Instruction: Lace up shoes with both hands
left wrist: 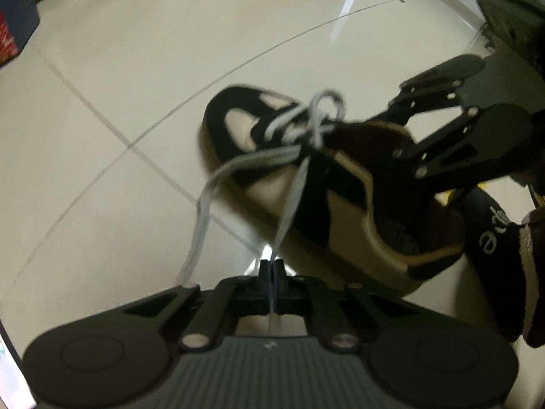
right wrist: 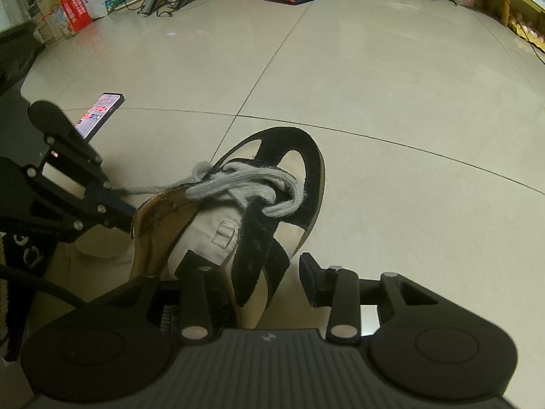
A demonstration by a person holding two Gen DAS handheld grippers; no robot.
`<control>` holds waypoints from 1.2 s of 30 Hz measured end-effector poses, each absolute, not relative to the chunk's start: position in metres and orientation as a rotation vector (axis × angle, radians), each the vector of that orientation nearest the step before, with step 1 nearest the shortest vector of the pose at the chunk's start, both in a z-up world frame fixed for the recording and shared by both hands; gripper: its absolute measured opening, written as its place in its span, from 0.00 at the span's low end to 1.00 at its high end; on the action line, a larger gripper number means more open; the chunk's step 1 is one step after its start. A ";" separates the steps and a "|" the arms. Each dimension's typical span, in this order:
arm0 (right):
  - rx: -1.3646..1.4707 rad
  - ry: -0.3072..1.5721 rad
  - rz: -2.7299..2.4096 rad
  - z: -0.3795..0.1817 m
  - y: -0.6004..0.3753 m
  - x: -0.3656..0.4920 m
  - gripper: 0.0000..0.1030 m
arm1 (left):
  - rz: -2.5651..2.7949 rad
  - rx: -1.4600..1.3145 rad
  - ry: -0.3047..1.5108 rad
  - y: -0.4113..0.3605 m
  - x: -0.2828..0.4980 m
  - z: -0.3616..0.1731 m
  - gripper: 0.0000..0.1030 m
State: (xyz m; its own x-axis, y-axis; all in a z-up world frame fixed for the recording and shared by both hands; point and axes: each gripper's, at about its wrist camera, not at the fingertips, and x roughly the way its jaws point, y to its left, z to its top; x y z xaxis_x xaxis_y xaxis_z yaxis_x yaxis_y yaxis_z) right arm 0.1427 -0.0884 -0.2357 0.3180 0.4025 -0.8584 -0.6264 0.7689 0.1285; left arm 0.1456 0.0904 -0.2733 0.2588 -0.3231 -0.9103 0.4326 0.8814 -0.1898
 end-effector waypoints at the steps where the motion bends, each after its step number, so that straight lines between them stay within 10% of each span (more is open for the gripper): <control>1: -0.245 1.046 0.685 -0.236 -0.088 0.143 0.40 | -0.503 0.099 1.211 0.092 0.144 -0.276 0.01; 14: -0.241 1.048 0.680 -0.237 -0.089 0.145 0.42 | -0.383 0.080 1.300 0.114 0.122 -0.291 0.01; 19: -0.240 1.049 0.678 -0.237 -0.090 0.146 0.43 | -0.389 0.027 1.240 0.116 0.128 -0.275 0.36; 23: -0.241 1.049 0.677 -0.236 -0.090 0.145 0.43 | -0.446 0.018 1.119 0.108 0.135 -0.254 0.43; 30: -0.243 1.048 0.677 -0.236 -0.091 0.145 0.43 | -0.523 0.090 1.036 0.088 0.154 -0.253 0.39; 34: -0.242 1.047 0.678 -0.236 -0.091 0.145 0.43 | -0.548 0.104 1.049 0.089 0.156 -0.258 0.02; 36: -0.240 1.046 0.679 -0.236 -0.092 0.145 0.43 | -0.534 0.132 1.042 0.086 0.152 -0.257 0.01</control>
State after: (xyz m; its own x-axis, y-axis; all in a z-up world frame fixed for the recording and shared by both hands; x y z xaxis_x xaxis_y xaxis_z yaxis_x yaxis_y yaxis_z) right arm 0.1448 -0.0915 -0.2364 0.3212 0.4012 -0.8578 -0.6200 0.7738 0.1297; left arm 0.1522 0.0860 -0.2566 0.3901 -0.3571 -0.8487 0.4799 0.8655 -0.1436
